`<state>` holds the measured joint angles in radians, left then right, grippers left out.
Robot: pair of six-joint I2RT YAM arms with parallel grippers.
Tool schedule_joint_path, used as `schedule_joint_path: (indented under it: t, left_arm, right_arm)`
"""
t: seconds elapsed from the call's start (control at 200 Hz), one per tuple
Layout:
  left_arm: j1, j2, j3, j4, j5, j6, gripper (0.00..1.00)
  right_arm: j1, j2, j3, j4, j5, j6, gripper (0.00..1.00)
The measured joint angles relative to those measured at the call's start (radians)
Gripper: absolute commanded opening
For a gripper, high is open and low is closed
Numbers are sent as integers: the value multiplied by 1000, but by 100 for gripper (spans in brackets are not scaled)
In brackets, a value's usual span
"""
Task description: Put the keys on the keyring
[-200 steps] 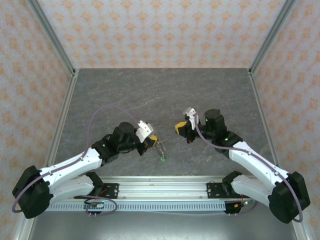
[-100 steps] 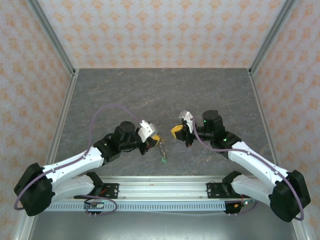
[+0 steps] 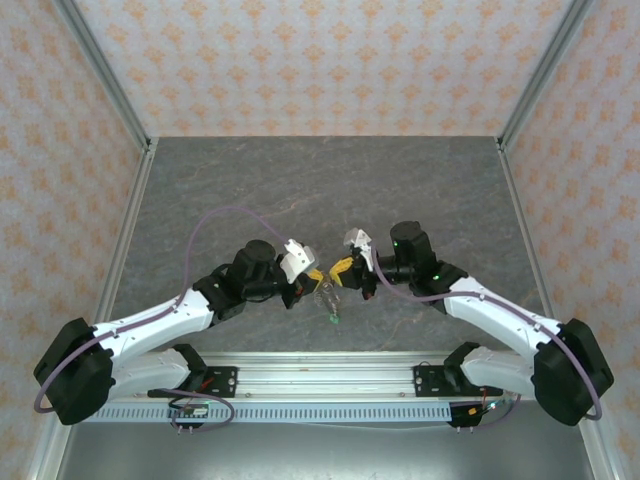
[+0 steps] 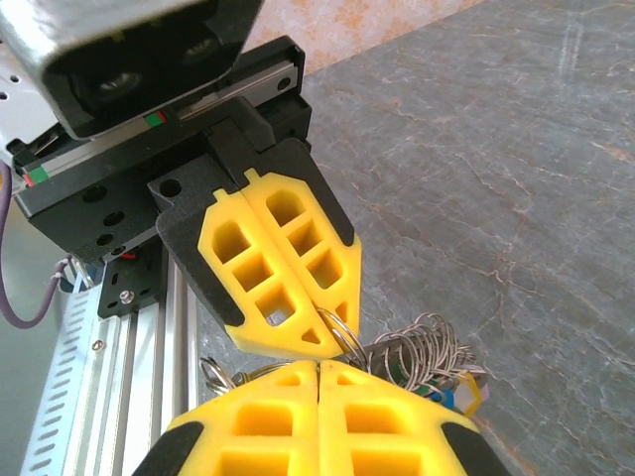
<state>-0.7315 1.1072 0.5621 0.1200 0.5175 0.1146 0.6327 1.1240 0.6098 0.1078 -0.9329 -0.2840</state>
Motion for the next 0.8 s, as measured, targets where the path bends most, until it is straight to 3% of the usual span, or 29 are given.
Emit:
schedule_joint_path:
  t: [0.801]
  left_arm:
    - [-8, 6, 0, 5, 0, 44, 0]
  right_arm:
    - [16, 50, 3, 95, -36, 29, 0]
